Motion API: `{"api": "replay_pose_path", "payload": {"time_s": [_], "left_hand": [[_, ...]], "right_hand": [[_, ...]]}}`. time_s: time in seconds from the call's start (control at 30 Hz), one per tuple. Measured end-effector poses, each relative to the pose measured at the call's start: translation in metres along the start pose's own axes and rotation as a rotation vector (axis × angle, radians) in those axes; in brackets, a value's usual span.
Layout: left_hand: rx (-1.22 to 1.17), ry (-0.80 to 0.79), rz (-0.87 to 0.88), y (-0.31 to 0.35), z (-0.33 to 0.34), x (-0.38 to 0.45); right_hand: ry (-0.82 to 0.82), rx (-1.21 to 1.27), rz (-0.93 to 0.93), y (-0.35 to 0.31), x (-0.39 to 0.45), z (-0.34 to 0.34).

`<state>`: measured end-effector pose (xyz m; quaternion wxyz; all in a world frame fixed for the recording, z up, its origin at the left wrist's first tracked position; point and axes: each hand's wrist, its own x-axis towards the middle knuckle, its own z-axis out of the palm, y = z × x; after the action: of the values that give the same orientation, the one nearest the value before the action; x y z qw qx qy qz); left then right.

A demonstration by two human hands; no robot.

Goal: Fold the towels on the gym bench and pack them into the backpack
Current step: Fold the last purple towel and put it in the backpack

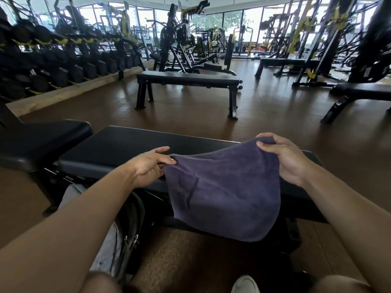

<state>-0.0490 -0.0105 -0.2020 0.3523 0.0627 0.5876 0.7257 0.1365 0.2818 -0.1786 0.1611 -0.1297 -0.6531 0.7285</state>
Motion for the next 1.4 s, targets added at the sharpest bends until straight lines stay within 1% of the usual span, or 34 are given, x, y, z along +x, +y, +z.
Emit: {"api": "replay_pose_path", "payload": {"time_s": [0.1,0.2,0.23,0.33,0.37,0.4,0.43,0.5,0.67,0.77,0.93,1.03,1.07,1.13,1.2,1.23,1.33,1.4], "left_hand": [[0.105,-0.064,-0.075,-0.002,-0.006,-0.006],[0.164,-0.147,-0.149,0.002,-0.012,-0.012],[0.231,-0.211,-0.174,0.005,-0.012,-0.016],[0.479,-0.485,-0.300,0.008,-0.014,-0.028],[0.538,-0.541,-0.338,0.007,-0.015,-0.030],[0.577,-0.554,-0.354,0.005,-0.013,-0.031],[0.592,-0.521,-0.341,0.003,-0.011,-0.031],[0.567,-0.401,-0.261,0.001,-0.007,-0.031],[0.355,-0.247,-0.085,-0.001,-0.010,-0.030],[0.237,-0.082,0.047,-0.004,-0.011,-0.024],[0.191,0.224,0.213,-0.007,-0.003,-0.021],[0.123,0.310,0.285,-0.005,0.011,-0.022],[0.120,0.332,0.307,-0.005,0.016,-0.022],[0.135,0.357,0.358,-0.005,0.029,-0.024],[0.180,0.340,0.413,-0.006,0.043,-0.028],[0.206,0.313,0.434,-0.007,0.050,-0.031],[0.282,0.204,0.469,-0.010,0.065,-0.038],[0.354,0.178,0.477,-0.009,0.067,-0.040]], "right_hand": [[0.116,-0.063,-0.037,0.004,0.000,0.000],[0.117,-0.066,-0.074,0.004,-0.001,0.000],[0.107,-0.053,-0.083,0.002,-0.002,0.000],[0.075,-0.035,-0.082,-0.001,-0.001,0.004],[0.063,-0.049,-0.077,-0.001,-0.001,0.005],[0.050,-0.074,-0.068,-0.001,-0.001,0.006],[0.040,-0.102,-0.059,0.000,-0.001,0.007],[0.041,-0.135,-0.041,0.001,-0.002,0.007],[0.120,-0.146,-0.028,0.003,-0.002,0.005],[0.158,-0.139,0.006,0.004,-0.001,0.005],[0.252,-0.158,0.126,0.006,0.002,0.014],[0.326,-0.290,0.135,0.002,0.003,0.033],[0.350,-0.336,0.115,0.001,0.003,0.043],[0.355,-0.337,0.046,0.000,0.001,0.067],[0.313,-0.298,-0.013,-0.002,-0.006,0.095],[0.258,-0.285,-0.032,-0.003,-0.012,0.108],[0.011,-0.281,-0.043,-0.007,-0.026,0.136],[-0.100,-0.367,-0.051,-0.009,-0.030,0.140]]}}
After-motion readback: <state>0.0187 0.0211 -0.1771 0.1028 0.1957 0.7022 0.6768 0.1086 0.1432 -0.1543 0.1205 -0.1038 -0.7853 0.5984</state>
